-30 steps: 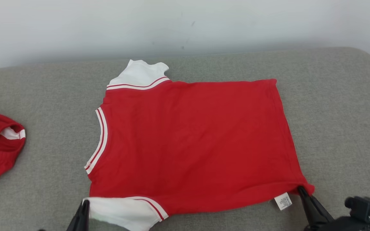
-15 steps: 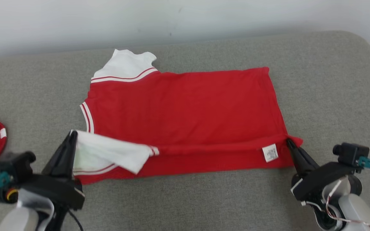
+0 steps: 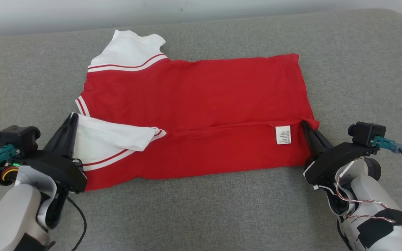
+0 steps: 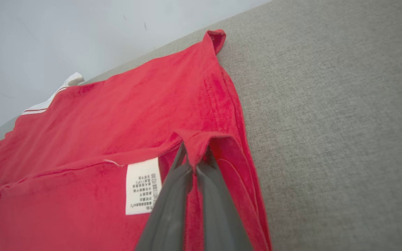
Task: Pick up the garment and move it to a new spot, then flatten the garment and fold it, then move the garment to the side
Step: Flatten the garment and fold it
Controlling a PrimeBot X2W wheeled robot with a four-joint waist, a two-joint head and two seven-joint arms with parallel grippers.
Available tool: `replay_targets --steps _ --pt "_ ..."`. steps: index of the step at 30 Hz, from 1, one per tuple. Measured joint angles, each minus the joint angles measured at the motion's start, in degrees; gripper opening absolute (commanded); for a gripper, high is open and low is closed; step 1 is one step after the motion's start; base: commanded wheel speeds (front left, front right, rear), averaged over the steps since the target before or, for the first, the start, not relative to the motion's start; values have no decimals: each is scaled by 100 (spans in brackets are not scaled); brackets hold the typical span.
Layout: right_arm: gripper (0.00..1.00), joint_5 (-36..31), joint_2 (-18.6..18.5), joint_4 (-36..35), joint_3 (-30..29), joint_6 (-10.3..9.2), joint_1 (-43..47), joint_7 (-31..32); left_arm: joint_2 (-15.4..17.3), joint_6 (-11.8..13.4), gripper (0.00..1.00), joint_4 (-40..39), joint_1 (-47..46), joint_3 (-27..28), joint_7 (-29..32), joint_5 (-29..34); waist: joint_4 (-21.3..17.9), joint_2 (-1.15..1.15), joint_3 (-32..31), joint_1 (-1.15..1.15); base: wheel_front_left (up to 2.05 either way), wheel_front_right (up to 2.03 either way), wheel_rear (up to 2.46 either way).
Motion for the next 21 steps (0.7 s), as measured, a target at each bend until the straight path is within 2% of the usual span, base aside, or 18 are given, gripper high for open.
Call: replay_targets --steps 1,2,3,4,9,13,21 --pt "76 12 14 60 51 0 -45 -63 -1 0 0 94 -59 -43 -71 22 -1 0 19 0 0 0 0" --pt "100 32 23 105 93 0 -75 -124 -2 -1 39 172 -110 -87 -148 54 -2 0 32 0 0 0 0" --pt "100 65 20 156 140 0 -107 -170 -8 -2 93 233 -155 -127 -245 83 -1 0 35 0 0 0 0" --pt "100 70 10 187 193 0 -127 -238 -16 -23 100 315 -199 -157 -347 96 0 0 30 0 0 0 0" --pt "100 170 -152 220 378 0 -132 -544 -44 -27 100 514 -224 -283 -699 133 23 0 -106 0 0 0 0" --pt "100 168 -341 143 430 0 -8 -712 -48 -33 100 392 -65 -125 -823 159 54 0 -211 -1 0 0 0" --pt "100 163 -442 178 361 0 388 -970 -77 218 100 -204 664 237 -881 286 177 0 -336 -1 0 0 0"
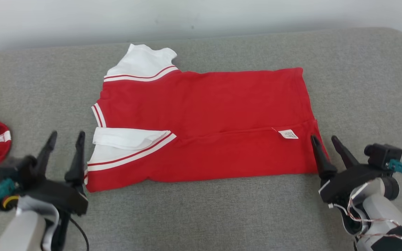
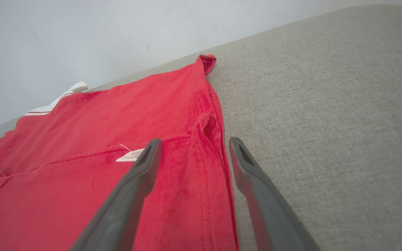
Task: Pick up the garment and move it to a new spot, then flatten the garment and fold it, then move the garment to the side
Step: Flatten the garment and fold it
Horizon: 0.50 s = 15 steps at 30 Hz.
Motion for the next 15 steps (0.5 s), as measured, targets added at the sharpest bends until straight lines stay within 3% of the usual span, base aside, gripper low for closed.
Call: replay_targets --steps 6,15 --pt "100 -151 87 196 -113 0 166 -120 -181 75 100 -215 586 -19 -4 67 79 -1 -22 0 0 0 0" --pt "100 -537 241 526 -181 0 9 -215 -302 -8 100 282 745 -181 -3 34 28 0 150 0 0 0 0"
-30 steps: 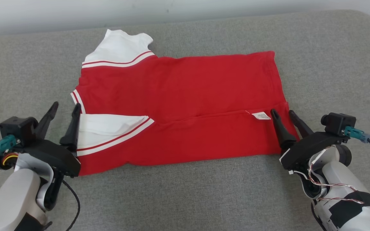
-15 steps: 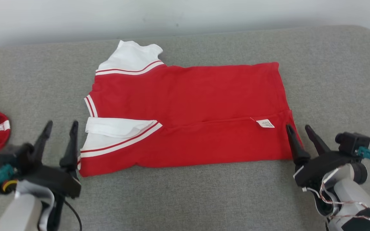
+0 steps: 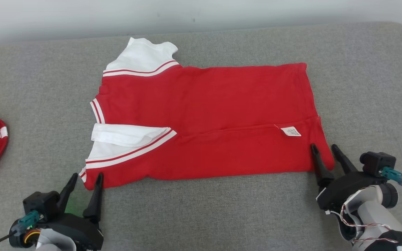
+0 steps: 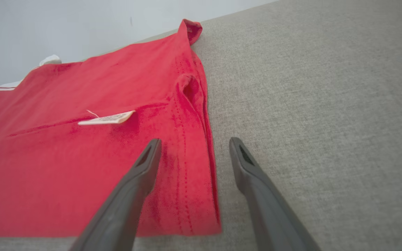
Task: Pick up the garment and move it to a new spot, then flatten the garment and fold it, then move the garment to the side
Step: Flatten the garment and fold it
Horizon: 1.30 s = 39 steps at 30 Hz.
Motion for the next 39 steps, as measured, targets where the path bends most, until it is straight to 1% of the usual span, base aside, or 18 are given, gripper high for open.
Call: replay_targets --steps 5,6,7,8,9,10,16,20,26,28,34,39 --pt "100 -166 163 223 27 0 -112 -29 -75 -60 100 361 -82 -47 0 -65 -52 0 67 0 0 0 0" --pt "65 -168 193 266 32 0 -140 -27 -90 -96 71 444 -108 -59 0 -91 -57 0 76 0 0 0 0" --pt "27 -182 215 307 40 0 -159 -21 -114 -103 44 530 -136 -62 0 -115 -58 0 81 0 0 0 0" --pt "27 -187 242 338 38 0 -180 -21 -141 -111 44 627 -178 -68 2 -152 -53 0 83 0 0 0 0" --pt "0 -188 260 368 38 0 -197 -23 -165 -134 16 706 -215 -65 7 -199 -47 0 82 0 0 0 0" --pt "0 -188 274 400 40 0 -205 -25 -193 -151 0 780 -248 -60 7 -282 -39 0 77 0 0 0 0" --pt "0 -136 325 465 47 0 -181 -85 -335 -204 0 1056 -361 -168 4 -350 19 0 -46 0 0 0 0" --pt "0 -64 320 336 59 0 47 -132 -385 -210 0 1002 -227 -110 -1 -403 48 0 -223 0 0 0 0" --pt "0 81 203 -68 -35 0 586 -137 -389 -203 0 409 450 244 -1 -357 56 0 -547 0 0 0 0" --pt "0 105 181 -130 -70 0 704 -111 -415 -159 0 256 615 281 -1 -316 56 0 -598 0 0 0 0" --pt "0 101 47 -615 -400 0 1520 120 -525 78 0 -511 1504 442 -1 -225 88 -1 -819 -1 0 0 0" --pt "0 -69 102 -1117 -836 0 2117 342 -594 181 0 -801 1933 423 -1 -226 159 -1 -859 -1 0 0 0"
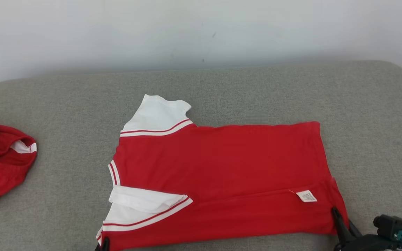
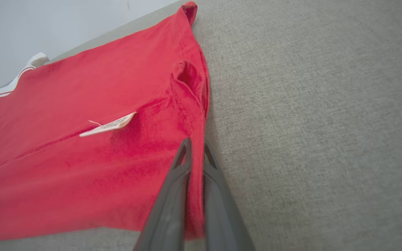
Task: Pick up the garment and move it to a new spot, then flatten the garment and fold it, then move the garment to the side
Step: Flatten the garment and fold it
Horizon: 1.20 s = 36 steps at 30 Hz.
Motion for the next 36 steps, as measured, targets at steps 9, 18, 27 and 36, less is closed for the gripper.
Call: replay_targets --steps 9,18,27,36 --pt "100 -501 379 -611 -582 0 330 277 -36 98 100 -135 75 325 0 324 -12 0 -93 0 0 0 0" --pt "100 -991 665 -1259 -667 0 297 -155 -233 140 100 -1035 243 1395 -1 1441 -20 0 -221 1 0 0 0" --pt "100 -1607 1028 -1553 -632 0 276 -622 -634 -32 100 -1605 457 2143 -1 2655 35 0 -446 0 0 0 0" --pt "100 -2046 1272 -1984 -750 0 452 -650 -787 -234 100 -1622 582 2362 -1 3060 15 0 -504 1 0 0 0"
